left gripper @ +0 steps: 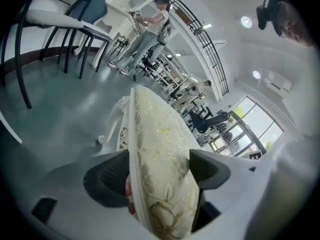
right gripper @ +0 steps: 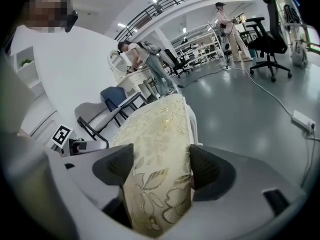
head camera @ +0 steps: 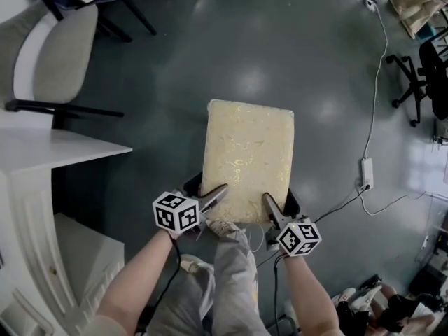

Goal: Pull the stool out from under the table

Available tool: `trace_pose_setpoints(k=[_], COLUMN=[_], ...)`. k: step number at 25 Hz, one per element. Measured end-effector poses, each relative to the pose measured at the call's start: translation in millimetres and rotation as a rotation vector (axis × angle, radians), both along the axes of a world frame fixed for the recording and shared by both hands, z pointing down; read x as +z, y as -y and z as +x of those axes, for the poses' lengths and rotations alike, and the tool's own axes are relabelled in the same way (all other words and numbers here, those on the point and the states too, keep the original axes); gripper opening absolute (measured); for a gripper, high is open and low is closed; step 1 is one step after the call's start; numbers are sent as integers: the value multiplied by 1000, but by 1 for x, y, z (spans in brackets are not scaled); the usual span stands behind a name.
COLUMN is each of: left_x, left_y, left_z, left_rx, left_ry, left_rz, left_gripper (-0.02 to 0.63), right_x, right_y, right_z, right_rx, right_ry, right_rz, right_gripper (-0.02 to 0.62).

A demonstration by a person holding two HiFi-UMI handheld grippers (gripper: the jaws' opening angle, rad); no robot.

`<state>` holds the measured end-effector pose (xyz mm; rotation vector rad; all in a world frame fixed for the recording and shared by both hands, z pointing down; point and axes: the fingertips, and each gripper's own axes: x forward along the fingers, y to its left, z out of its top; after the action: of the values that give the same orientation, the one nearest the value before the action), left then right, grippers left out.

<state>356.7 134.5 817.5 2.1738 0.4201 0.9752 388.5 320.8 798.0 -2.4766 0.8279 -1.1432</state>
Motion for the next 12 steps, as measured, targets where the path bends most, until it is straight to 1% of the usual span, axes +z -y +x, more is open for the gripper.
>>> trace_pose_setpoints(k=[4, 8, 10, 12], left_x=[8, 8, 9, 8], left_y=[-5, -4, -2, 1], left_z=[-19, -19, -18, -21], left_rx=[17, 11, 0, -27], left_ry=[30, 28, 22, 34], left_rz=[1, 2, 8, 27], left_gripper=[385, 385, 385, 385], right_x=[8, 8, 8, 6], right_y=[-6, -6, -4, -3], right_z=[-17, -15, -14, -16], right_rx=[-7, -38, -43, -43], right_ry=[60, 80, 87, 72], right_rz=[9, 9, -20, -96], right_gripper=[362, 351, 351, 345])
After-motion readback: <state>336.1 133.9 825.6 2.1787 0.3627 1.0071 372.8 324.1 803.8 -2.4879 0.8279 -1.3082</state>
